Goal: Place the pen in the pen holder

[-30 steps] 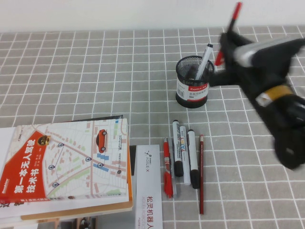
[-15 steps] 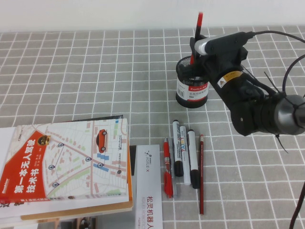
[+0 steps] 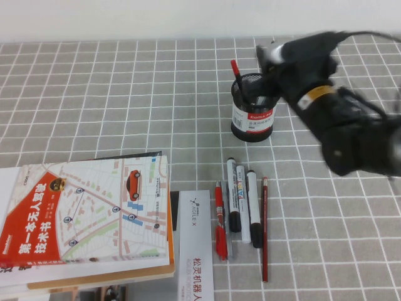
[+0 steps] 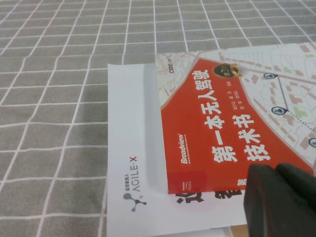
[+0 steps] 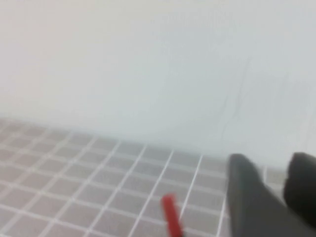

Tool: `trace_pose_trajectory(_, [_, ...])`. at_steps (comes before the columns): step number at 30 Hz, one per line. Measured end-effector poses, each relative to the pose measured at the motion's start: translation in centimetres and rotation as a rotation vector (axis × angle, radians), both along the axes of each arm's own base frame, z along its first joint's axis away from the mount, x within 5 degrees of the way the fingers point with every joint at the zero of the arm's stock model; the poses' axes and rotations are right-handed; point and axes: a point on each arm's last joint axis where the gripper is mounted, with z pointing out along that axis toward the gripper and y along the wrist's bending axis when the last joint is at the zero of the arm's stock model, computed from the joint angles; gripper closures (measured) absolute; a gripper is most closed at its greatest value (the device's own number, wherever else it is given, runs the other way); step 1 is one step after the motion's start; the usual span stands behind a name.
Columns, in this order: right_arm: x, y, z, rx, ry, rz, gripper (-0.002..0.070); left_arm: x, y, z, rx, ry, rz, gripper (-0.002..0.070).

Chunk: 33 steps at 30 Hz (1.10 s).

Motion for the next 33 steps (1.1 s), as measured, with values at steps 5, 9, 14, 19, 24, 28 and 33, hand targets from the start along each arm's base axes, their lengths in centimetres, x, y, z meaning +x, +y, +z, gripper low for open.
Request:
trace_pose_trajectory(5, [-4.7, -2.5, 4.1, 0.027, -0.05, 0.0, 0.0664, 0.0, 0.0, 0.0, 0.0, 0.0, 0.0, 0.0678])
trace_pose_trajectory(9, [-9.5, -4.8, 6.0, 0.014, -0.084, 0.024, 0.0683, 0.0, 0.0, 0.0, 0.0, 0.0, 0.0, 0.0678])
trace_pose_trajectory(14, [-15.2, -7.0, 7.2, 0.008, -0.069, 0.097, 0.0688, 0.0, 0.0, 0.0, 0.0, 0.0, 0.0, 0.0678])
trace_pose_trajectory(19, [-19.6, -8.8, 7.7, 0.067, -0.009, 0.161, 0.0688, 0.0, 0.0, 0.0, 0.0, 0.0, 0.0, 0.0678])
trace_pose_trajectory(24, [-23.1, -10.0, 8.2, 0.032, -0.063, 0.215, 0.0688, 0.0, 0.0, 0.0, 0.0, 0.0, 0.0, 0.0678])
trace_pose_trajectory(28, [-24.4, -10.9, 7.7, 0.009, -0.041, 0.195, 0.0688, 0.0, 0.0, 0.0, 0.0, 0.0, 0.0, 0.0678])
trace_pose_trajectory(33, [-25.7, -11.8, 6.3, -0.003, -0.028, 0.185, 0.0688, 0.0, 0.0, 0.0, -0.005, 0.0, 0.0, 0.0678])
